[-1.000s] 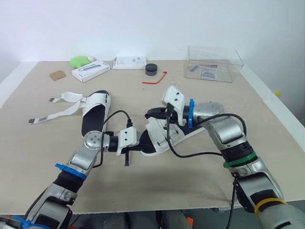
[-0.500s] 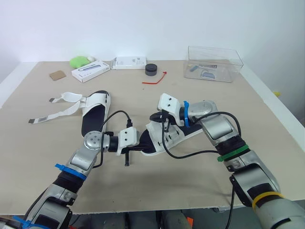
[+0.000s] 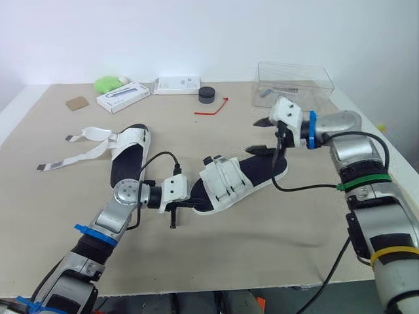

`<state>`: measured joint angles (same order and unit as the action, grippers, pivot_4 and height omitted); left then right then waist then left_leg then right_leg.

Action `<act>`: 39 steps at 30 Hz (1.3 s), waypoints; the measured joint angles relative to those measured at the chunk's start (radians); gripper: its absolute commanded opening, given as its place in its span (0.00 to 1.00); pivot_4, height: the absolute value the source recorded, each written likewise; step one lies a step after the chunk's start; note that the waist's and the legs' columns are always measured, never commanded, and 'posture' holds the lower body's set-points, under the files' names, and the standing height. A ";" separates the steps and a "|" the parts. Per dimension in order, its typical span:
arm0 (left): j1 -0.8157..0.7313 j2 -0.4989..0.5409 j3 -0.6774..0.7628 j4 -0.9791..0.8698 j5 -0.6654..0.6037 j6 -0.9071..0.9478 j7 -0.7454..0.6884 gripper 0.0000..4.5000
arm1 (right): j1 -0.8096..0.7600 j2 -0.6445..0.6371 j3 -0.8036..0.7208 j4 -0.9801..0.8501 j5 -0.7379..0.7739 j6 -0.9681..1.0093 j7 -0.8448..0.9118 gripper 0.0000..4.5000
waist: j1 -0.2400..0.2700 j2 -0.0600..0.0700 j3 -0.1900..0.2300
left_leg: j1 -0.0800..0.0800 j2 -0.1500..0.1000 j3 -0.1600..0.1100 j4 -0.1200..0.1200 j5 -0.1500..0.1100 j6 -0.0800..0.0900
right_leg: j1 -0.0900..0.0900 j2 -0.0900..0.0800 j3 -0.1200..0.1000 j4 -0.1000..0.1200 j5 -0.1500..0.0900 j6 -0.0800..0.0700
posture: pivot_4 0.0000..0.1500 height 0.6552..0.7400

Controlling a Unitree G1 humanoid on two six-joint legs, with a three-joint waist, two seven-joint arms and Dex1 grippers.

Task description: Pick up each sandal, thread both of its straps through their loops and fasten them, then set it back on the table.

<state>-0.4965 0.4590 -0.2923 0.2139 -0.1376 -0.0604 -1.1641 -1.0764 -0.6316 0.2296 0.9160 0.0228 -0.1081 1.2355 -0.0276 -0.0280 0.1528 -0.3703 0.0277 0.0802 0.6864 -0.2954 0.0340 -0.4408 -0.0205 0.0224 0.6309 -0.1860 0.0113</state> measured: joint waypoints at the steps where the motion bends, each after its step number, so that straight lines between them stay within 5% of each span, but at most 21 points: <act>1: -0.002 0.000 0.003 0.004 0.000 -0.001 -0.002 0.00 | 0.001 0.017 0.002 0.038 -0.013 -0.048 0.001 0.98 | -0.002 0.000 0.000 | 0.001 0.000 0.000 0.000 0.000 0.000 | 0.000 0.000 0.001 0.001 0.001 0.000 | 1.00 1.00; 10: -0.009 -0.003 0.003 0.009 0.001 0.001 0.000 0.00 | 0.007 0.143 0.006 0.099 -0.033 -0.181 0.123 0.98 | -0.003 0.001 0.001 | -0.001 0.000 0.000 0.000 0.003 -0.001 | 0.000 0.001 0.001 0.001 0.004 0.001 | 1.00 1.00; 15: -0.001 0.026 0.030 -0.012 -0.001 0.018 0.028 0.00 | 0.140 0.135 0.006 -0.098 0.015 -0.029 0.246 0.98 | -0.002 0.001 0.001 | -0.002 0.001 -0.002 0.000 0.003 -0.002 | -0.001 0.000 0.000 0.001 0.003 0.000 | 1.00 1.00; 24: 0.025 0.059 0.073 -0.036 -0.001 0.026 0.076 0.00 | 0.244 0.135 -0.005 -0.306 0.052 0.199 0.191 0.98 | -0.003 0.001 0.001 | 0.000 0.003 -0.002 0.000 0.003 -0.002 | -0.002 0.002 -0.001 0.003 0.002 -0.004 | 1.00 1.00; 32: 0.035 0.060 0.104 -0.051 -0.010 0.039 0.115 0.00 | 0.320 0.137 -0.044 -0.447 0.106 0.416 0.122 0.23 | -0.001 0.001 0.001 | -0.002 0.003 -0.002 0.000 0.002 -0.004 | -0.002 0.002 -0.002 0.003 0.001 -0.003 | 1.00 1.00; 35: 0.046 0.055 0.104 -0.057 -0.012 0.041 0.119 0.00 | 0.357 0.124 -0.045 -0.530 0.137 0.489 0.122 0.05 | 0.001 0.001 0.001 | -0.003 0.002 -0.003 0.000 0.001 -0.004 | -0.002 0.001 -0.002 0.002 0.000 -0.001 | 1.00 1.00; 39: 0.053 0.045 0.095 -0.057 -0.010 0.048 0.118 0.00 | 0.391 0.109 -0.044 -0.592 0.168 0.537 0.131 0.00 | 0.007 0.001 0.001 | -0.005 0.000 -0.004 0.000 0.001 -0.004 | -0.003 0.001 -0.002 0.001 -0.001 0.001 | 1.00 1.00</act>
<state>-0.4438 0.5037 -0.1976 0.1571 -0.1473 -0.0128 -1.0460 -0.6852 -0.5221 0.1859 0.3235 0.1910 0.4290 1.3661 -0.0210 -0.0267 0.1537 -0.3751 0.0280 0.0764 0.6864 -0.2949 0.0295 -0.4435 -0.0198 0.0202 0.6322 -0.1868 0.0121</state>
